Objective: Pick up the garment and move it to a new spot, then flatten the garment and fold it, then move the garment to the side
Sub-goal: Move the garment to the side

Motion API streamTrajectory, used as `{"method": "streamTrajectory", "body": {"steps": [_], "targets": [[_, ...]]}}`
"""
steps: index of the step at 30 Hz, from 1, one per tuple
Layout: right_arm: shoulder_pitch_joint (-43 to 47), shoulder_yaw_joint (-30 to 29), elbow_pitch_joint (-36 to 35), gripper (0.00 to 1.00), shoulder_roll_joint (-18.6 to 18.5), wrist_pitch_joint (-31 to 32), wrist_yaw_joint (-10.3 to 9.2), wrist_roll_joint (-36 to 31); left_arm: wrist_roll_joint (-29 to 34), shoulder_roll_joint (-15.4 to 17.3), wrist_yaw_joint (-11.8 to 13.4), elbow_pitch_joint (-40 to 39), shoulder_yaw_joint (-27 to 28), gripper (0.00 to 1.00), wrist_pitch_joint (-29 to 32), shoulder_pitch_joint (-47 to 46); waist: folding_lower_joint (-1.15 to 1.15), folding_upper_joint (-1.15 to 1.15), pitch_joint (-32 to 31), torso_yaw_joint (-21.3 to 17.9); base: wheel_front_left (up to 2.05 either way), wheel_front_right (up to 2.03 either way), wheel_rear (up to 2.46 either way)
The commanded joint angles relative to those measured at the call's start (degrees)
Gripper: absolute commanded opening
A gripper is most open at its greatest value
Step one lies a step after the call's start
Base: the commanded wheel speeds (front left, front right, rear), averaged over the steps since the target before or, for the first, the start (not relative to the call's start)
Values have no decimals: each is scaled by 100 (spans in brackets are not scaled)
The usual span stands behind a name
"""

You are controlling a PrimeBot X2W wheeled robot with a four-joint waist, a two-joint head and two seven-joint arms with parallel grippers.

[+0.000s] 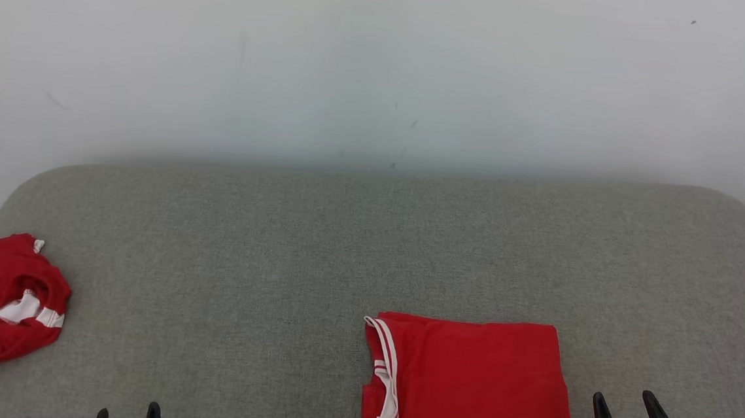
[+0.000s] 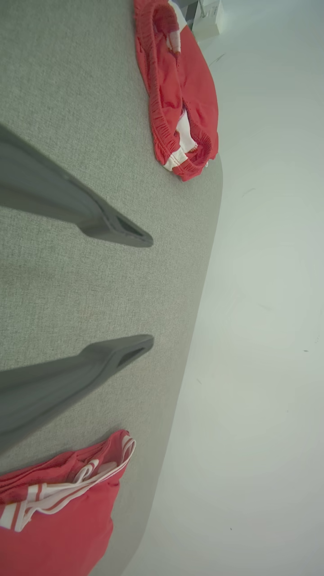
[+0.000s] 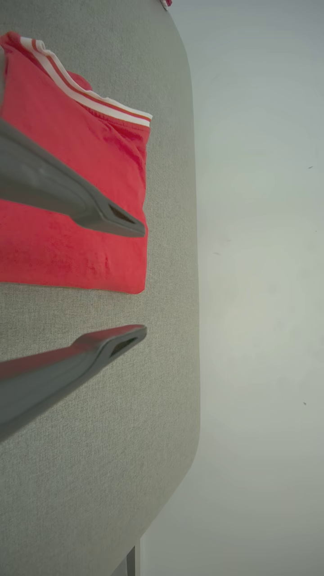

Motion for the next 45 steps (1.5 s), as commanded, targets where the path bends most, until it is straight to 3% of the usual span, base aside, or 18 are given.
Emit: {"method": "streamTrajectory", "body": {"steps": [1, 8, 13, 16, 23, 28, 35, 45], "targets": [[4, -19, -17, 100, 15, -41, 2, -32, 30, -6, 6, -15, 0, 100, -16, -24, 0, 0, 13, -5, 0, 0, 0], [-141, 36, -66, 100, 12, 96, 3, -31, 21, -7, 6, -17, -3, 100, -16, 17, 0, 0, 63, -18, 0, 0, 0], [-402, 73, -36, 100, -46, 860, 3, 255, -4, -7, 6, -21, -3, 100, -16, 17, 0, 0, 120, -43, 0, 0, 0], [-673, 78, -20, 100, -154, 1942, 3, 423, -12, -7, 6, -12, -46, 100, -16, -28, 0, 0, 186, -31, 0, 0, 0], [-1167, -533, -43, 100, 343, 4090, 3, 245, -55, -7, 6, 21, -194, 100, -16, -204, 0, 0, 398, 134, 0, 0, 0], [-1298, -688, -145, 100, 552, 4994, 3, -144, -74, -6, 6, 36, -277, 100, -16, -328, 0, 0, 612, 289, 0, 0, 0], [-1437, -805, -223, 100, 664, 5450, 3, -430, -76, -6, 6, 30, -357, 100, -16, -532, 0, 0, 979, 432, 0, 0, 0], [-1609, -1041, 68, 100, 710, 5602, 3, -780, -96, -6, 6, 36, -485, 100, -16, -794, 0, 0, 1340, 559, 0, 0, 0]]}}
